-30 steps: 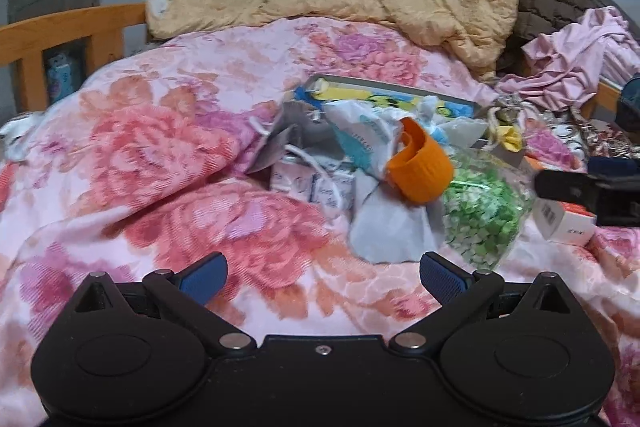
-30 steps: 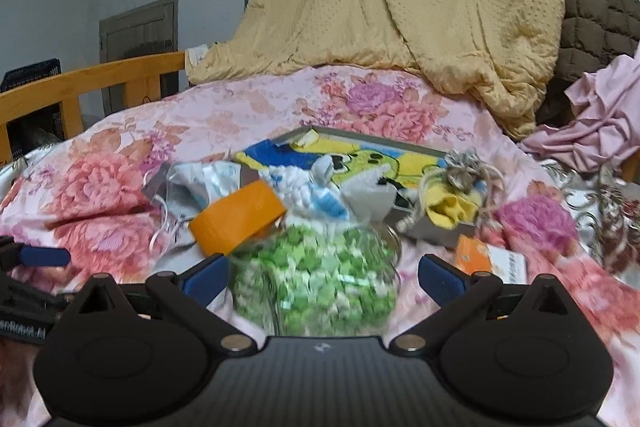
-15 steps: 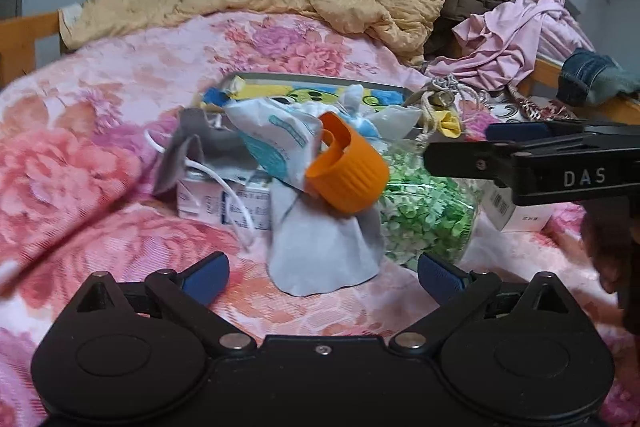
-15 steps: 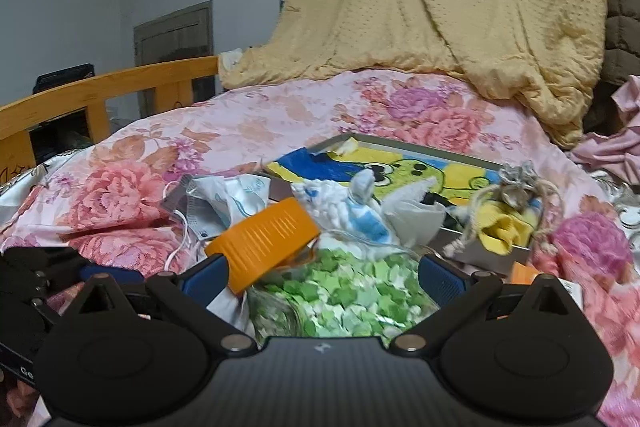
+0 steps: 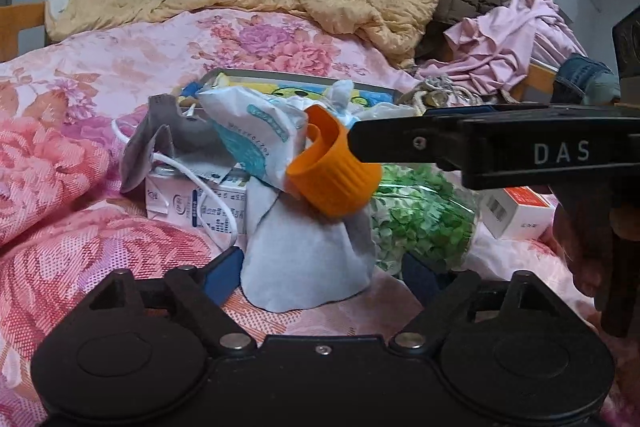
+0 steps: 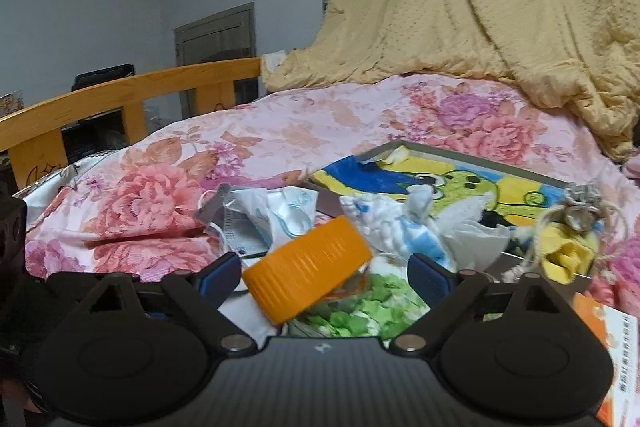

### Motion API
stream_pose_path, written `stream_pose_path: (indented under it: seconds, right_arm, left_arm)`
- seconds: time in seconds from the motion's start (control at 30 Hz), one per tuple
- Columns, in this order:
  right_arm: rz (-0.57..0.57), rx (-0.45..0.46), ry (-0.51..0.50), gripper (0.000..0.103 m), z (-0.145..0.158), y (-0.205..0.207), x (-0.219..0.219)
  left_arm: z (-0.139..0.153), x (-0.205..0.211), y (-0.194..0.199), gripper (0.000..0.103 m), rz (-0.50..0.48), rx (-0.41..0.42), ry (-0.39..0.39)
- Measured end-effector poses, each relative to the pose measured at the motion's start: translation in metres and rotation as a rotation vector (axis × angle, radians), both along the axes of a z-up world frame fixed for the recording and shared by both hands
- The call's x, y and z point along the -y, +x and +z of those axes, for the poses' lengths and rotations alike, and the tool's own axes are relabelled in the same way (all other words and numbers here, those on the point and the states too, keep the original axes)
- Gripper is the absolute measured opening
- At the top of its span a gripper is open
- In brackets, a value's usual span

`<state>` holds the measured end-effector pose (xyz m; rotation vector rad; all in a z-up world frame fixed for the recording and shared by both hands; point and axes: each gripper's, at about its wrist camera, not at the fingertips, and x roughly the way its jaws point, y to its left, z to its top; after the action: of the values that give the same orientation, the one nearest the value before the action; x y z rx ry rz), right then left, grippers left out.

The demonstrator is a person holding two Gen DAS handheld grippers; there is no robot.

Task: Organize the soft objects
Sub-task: 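Grasp the grey cloth with the left tool while the right tool grasps the orange plastic cap, then carry the grey cloth with the left tool while the right tool carries the orange cap to the painting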

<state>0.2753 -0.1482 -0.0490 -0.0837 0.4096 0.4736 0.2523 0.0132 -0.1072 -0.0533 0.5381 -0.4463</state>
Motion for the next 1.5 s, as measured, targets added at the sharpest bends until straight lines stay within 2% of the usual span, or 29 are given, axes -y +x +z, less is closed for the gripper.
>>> stream_pose_path:
  seconds: [0.17,0.47,0.63,0.93,1.2,1.5]
  right_arm:
    - [0.048,-0.008,-0.008,0.086,-0.003,0.003,-0.01]
    - [0.073,0.008,-0.053,0.08,-0.008,0.005,-0.027]
    - [0.052,-0.004,-0.097,0.065,-0.013,0.007,-0.033]
    - [0.046,-0.039,-0.056,0.055,-0.012,0.008,-0.028]
    - [0.016,-0.076,-0.005,0.045,-0.008,0.006,-0.023]
    - [0.0,-0.131,0.056,0.028,-0.001,0.0,-0.012]
  left_arm:
    - [-0.003,-0.005,0.003,0.07,0.05,-0.017,-0.018]
    - [-0.007,-0.003,0.002,0.049,0.065,-0.013,-0.001]
    - [-0.008,-0.007,0.003,0.043,0.077,-0.023,-0.029]
    - [-0.011,-0.016,0.004,0.032,0.098,-0.036,-0.084]
    - [-0.01,-0.024,0.012,0.016,0.129,-0.097,-0.172]
    - [-0.005,-0.017,0.012,0.005,0.159,-0.11,-0.157]
